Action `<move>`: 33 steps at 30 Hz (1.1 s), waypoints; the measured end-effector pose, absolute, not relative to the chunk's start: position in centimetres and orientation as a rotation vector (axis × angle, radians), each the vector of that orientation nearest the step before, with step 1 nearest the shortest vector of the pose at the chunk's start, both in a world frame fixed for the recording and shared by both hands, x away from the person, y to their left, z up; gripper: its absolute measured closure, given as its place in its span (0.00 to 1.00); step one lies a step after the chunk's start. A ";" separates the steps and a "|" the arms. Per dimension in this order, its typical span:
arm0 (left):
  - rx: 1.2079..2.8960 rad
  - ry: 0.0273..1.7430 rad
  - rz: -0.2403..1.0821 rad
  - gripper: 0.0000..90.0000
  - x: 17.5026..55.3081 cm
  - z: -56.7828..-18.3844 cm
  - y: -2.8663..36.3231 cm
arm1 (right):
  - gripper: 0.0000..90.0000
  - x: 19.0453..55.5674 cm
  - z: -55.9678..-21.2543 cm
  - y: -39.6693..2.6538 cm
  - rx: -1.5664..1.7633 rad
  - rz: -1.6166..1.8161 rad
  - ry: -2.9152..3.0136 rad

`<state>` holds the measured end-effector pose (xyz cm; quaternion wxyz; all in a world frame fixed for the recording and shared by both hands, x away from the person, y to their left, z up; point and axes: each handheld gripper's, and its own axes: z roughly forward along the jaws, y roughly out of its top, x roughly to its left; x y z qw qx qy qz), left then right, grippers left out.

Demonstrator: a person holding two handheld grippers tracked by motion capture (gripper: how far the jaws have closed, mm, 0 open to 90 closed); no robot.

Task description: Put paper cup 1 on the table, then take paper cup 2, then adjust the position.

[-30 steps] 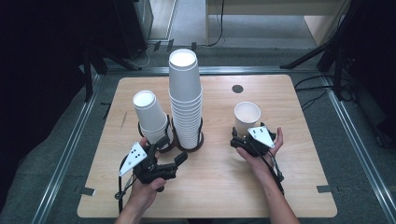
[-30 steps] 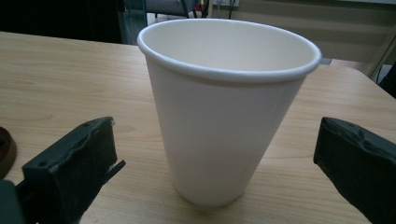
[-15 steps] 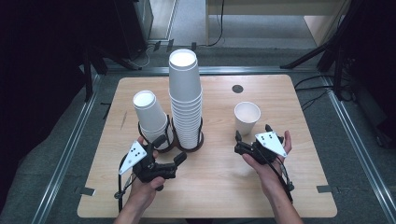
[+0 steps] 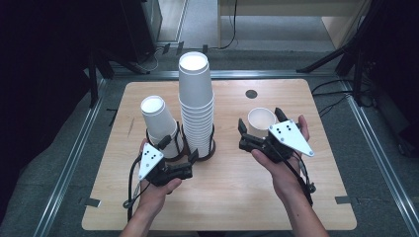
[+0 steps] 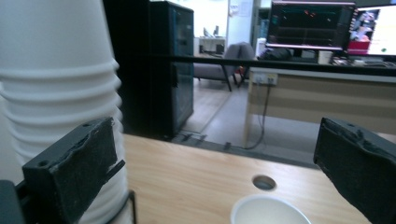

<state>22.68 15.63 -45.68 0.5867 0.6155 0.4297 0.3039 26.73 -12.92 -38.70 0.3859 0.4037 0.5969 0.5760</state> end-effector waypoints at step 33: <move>1.370 1.015 0.847 0.01 26.5 -42.4 13.4 | 0.00 29.2 -30.4 -3.6 0.884 1.683 1.656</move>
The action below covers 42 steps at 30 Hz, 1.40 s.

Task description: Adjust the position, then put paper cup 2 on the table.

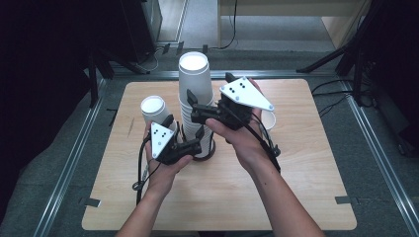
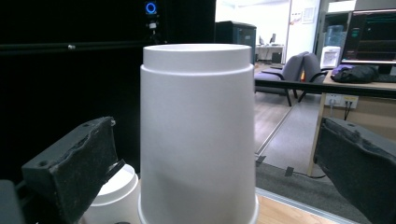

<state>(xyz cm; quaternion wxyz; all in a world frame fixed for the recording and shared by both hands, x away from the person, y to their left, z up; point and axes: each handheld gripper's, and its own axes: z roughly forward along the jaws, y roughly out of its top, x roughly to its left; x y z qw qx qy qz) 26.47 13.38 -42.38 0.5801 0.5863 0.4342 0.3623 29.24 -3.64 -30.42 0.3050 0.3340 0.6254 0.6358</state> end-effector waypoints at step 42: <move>1.372 0.998 0.881 0.04 29.9 -39.8 11.2 | 0.13 33.7 -30.8 -1.1 0.913 1.719 1.804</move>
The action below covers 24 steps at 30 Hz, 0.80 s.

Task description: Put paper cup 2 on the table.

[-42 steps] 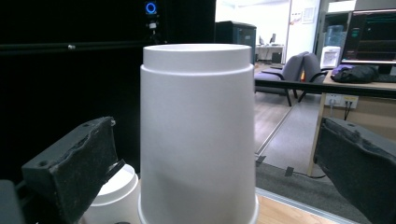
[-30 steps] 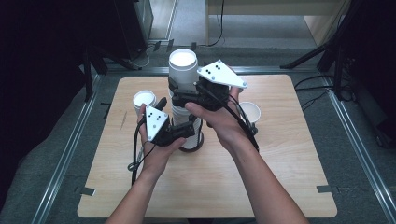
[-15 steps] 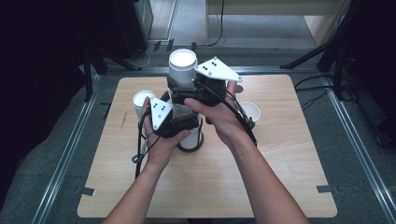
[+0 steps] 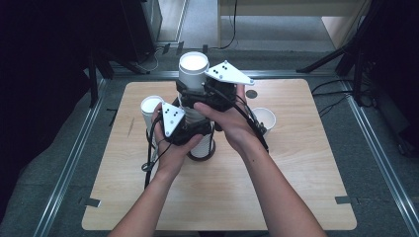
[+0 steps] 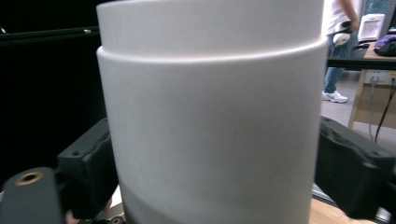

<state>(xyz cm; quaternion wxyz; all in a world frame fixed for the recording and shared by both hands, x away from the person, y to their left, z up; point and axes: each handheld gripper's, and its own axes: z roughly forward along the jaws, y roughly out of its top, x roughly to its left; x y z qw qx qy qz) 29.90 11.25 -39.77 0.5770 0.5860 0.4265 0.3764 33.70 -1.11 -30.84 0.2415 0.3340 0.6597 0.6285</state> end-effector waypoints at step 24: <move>1.375 0.987 0.895 0.06 29.8 -39.9 11.3 | 0.20 33.0 -28.8 -1.4 0.828 1.738 1.750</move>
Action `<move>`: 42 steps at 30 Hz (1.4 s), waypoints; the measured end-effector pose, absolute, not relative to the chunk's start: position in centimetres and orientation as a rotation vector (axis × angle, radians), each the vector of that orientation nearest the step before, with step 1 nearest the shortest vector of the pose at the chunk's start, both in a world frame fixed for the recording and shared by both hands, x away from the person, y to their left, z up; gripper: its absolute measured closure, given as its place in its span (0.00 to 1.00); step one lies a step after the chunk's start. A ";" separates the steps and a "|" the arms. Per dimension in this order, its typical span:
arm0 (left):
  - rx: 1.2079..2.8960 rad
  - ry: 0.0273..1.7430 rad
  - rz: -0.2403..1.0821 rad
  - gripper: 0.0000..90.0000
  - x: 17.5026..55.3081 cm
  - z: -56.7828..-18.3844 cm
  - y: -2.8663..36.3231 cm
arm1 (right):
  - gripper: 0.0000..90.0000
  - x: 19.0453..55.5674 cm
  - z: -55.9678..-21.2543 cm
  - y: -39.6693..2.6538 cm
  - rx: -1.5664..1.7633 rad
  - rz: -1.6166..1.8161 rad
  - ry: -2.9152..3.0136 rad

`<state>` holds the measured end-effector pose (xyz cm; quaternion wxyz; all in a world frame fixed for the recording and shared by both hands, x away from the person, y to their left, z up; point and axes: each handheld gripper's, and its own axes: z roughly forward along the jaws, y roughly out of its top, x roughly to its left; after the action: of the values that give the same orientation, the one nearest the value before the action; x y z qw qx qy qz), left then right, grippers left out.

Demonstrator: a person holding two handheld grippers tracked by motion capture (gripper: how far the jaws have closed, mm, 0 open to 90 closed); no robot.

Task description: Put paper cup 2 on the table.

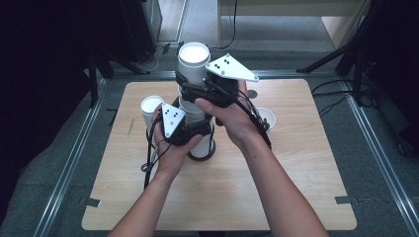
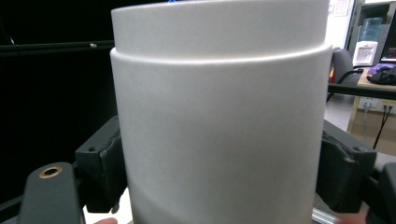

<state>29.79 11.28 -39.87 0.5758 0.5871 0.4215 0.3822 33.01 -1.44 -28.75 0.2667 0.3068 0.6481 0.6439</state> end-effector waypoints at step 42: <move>1.383 0.955 0.880 0.00 28.6 -39.5 11.7 | 0.21 29.9 -22.7 -5.4 0.835 1.844 1.519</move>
<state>28.62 11.74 -39.46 0.5829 0.5923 0.4092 0.3767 29.90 -5.39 -22.66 0.3006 0.3145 0.5725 0.6949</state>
